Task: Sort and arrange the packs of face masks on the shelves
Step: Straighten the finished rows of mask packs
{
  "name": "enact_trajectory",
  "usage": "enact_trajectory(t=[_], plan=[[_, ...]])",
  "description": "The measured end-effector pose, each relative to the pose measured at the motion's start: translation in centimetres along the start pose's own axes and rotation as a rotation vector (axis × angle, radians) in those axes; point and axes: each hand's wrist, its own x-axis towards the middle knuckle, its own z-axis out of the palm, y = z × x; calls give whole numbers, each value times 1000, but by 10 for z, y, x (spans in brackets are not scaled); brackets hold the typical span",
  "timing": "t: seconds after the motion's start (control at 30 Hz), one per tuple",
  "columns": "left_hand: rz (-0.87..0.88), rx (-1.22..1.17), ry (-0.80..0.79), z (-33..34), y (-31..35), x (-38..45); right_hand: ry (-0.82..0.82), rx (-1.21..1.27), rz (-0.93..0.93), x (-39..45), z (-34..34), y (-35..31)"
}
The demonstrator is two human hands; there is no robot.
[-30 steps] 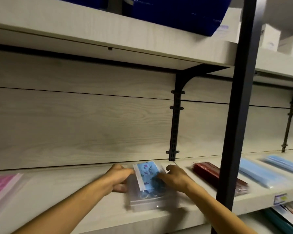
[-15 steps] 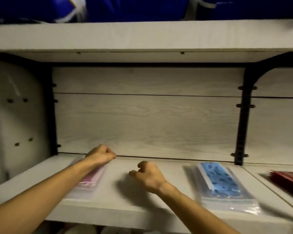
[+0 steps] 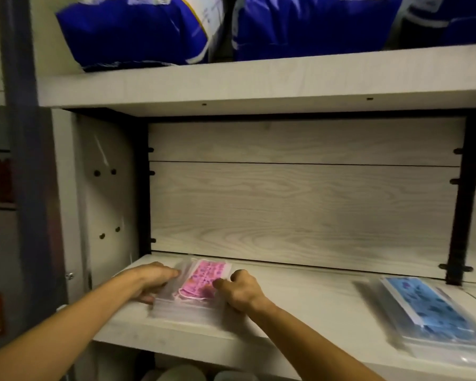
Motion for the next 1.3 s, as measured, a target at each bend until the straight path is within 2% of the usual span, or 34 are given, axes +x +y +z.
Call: enact_trajectory(t=[0.17, 0.37, 0.53, 0.73, 0.97, 1.17, 1.3], plan=[[103, 28, -75, 13, 11, 0, 23, -31, 41, 3, 10, -2], [186, 24, -69, 41, 27, -9, 128, -39, 58, -4, -3, 18], [248, -4, -114, 65, 52, -21, 166, 35, 90, -16, -30, 39], [307, -78, -200, 103, 85, -44, 255, -38, 168, -38, -75, 68], [302, -176, -302, 149, 110, -74, 241, -51, 248, -64, -125, 94], [282, -260, -357, 158, 111, -81, 240, -58, 271, -79, -136, 95], [289, -274, -336, 160, 104, -83, 246, -131, 255, -83, -133, 93]])
